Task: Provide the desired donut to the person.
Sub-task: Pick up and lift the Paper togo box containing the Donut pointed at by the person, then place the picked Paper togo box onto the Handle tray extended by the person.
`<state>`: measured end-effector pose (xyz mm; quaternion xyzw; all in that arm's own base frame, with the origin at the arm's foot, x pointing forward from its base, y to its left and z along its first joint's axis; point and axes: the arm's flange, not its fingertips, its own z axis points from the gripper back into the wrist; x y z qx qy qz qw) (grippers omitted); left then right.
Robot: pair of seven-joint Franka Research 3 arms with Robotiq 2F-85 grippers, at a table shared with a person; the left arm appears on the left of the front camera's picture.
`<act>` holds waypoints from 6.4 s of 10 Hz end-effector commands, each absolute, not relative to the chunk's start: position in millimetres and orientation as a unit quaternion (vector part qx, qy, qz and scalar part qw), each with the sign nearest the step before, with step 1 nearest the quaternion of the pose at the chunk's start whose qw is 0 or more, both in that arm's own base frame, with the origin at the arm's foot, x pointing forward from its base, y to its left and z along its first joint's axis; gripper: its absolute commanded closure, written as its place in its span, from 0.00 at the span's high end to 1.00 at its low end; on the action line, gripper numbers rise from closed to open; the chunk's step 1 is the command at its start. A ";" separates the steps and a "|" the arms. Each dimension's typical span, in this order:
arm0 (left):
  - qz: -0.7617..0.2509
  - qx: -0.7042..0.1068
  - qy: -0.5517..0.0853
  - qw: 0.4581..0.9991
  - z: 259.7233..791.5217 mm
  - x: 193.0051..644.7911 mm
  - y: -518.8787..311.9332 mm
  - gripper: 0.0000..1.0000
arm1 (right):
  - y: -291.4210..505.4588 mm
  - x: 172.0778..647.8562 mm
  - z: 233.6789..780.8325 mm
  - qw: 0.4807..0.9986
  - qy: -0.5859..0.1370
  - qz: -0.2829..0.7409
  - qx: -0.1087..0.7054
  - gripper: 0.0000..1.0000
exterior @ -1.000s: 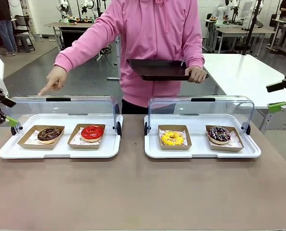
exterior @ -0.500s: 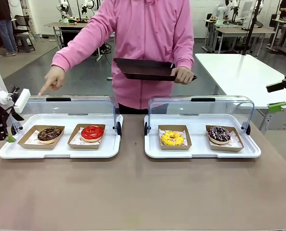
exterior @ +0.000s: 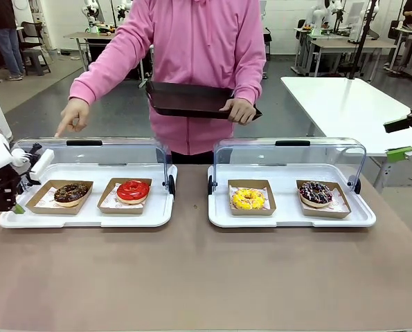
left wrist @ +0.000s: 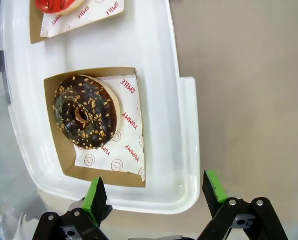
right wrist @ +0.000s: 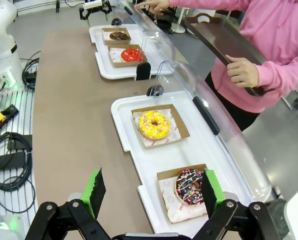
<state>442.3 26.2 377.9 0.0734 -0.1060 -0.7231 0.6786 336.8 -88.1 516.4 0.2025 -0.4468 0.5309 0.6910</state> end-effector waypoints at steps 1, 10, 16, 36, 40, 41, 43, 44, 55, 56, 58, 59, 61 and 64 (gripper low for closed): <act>-0.720 0.077 -0.107 0.681 370.5 456.2 22.0 1.00 | -88.0 339.2 515.0 0.686 -0.451 0.533 0.206 1.00; -0.701 0.053 -0.085 0.706 342.5 466.4 32.3 1.00 | -88.0 339.2 515.0 0.686 -0.451 0.533 0.206 1.00; -0.706 0.050 -0.087 0.702 332.9 472.8 33.5 0.00 | -88.0 339.2 515.0 0.686 -0.451 0.533 0.206 1.00; -0.718 0.050 -0.127 0.683 474.1 283.0 23.3 0.00 | -88.0 339.2 515.0 0.686 -0.451 0.533 0.206 1.00; -0.711 0.105 -0.176 0.673 537.3 239.9 12.4 0.00 | -88.0 339.2 515.0 0.686 -0.451 0.533 0.206 1.00; -0.709 0.109 -0.188 0.671 544.2 241.5 8.8 0.00 | -88.0 339.2 515.0 0.686 -0.451 0.533 0.206 1.00; -0.718 0.084 -0.180 0.667 575.8 251.2 20.5 0.00 | -88.0 339.2 515.0 0.686 -0.451 0.533 0.206 1.00; -0.718 0.084 -0.180 0.667 575.8 251.2 20.5 0.00 | -88.0 339.2 515.0 0.686 -0.451 0.533 0.206 1.00; -0.718 0.084 -0.180 0.667 575.8 251.2 20.5 0.00 | -88.0 339.2 515.0 0.686 -0.451 0.533 0.206 1.00; -0.718 0.084 -0.180 0.667 575.8 251.2 20.5 0.00 | -88.0 339.2 515.0 0.686 -0.451 0.533 0.206 1.00; -0.718 0.084 -0.180 0.667 575.8 251.2 20.5 0.00 | -88.0 339.2 515.0 0.686 -0.451 0.533 0.206 1.00; -0.718 0.084 -0.180 0.667 575.8 251.2 20.5 0.00 | -88.0 339.2 515.0 0.686 -0.451 0.533 0.206 1.00; -0.718 0.084 -0.180 0.667 575.8 251.2 20.5 0.00 | -88.0 339.2 515.0 0.686 -0.451 0.533 0.206 1.00; -0.718 0.084 -0.180 0.667 575.8 251.2 20.5 0.00 | -88.0 339.2 515.0 0.686 -0.451 0.533 0.206 1.00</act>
